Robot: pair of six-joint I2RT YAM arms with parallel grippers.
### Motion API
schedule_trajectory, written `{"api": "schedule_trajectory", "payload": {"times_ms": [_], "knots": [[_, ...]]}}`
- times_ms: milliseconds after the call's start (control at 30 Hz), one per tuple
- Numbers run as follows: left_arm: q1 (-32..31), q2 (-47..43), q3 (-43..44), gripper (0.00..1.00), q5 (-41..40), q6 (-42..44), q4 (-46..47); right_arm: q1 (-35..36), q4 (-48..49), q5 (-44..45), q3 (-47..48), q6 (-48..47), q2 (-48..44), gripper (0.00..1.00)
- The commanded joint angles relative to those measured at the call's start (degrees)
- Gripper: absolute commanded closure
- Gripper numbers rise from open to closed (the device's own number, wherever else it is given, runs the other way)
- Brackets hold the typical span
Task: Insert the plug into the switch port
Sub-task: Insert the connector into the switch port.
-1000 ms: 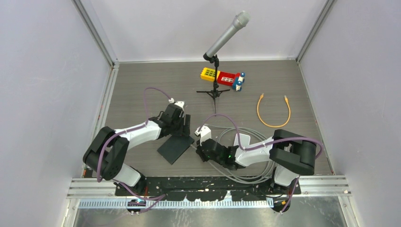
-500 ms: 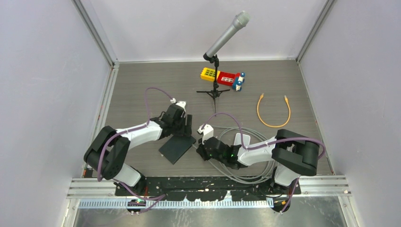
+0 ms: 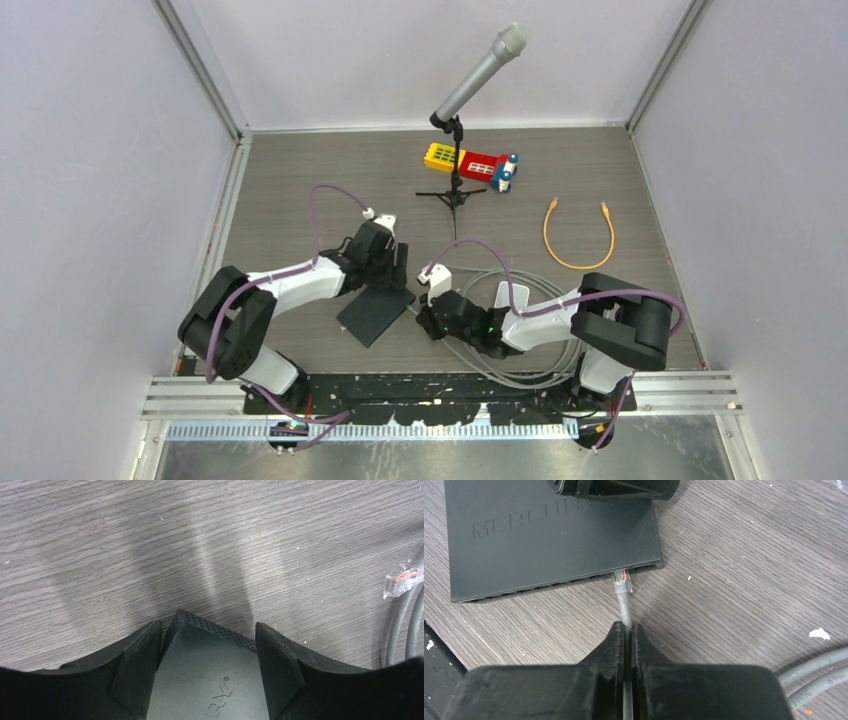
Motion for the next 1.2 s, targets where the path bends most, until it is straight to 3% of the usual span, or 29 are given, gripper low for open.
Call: {"api": "schedule_trajectory", "payload": {"times_ms": [0,367,1167], "knots": [[-4.4,2.2,-0.9,0.32,9.6,-3.0,-2.1,-1.7,12.6,4.5,5.0,-0.5,1.2,1.00],[-8.3,2.7,-2.4,0.32,9.4,-5.9,-0.1,-3.0,11.2,4.9,7.4,-3.3,1.7,0.99],[-19.1,4.2,-5.8,0.32,9.9,-15.2,8.8,-5.1,18.4,7.5,9.3,-6.1,7.1,1.00]]}}
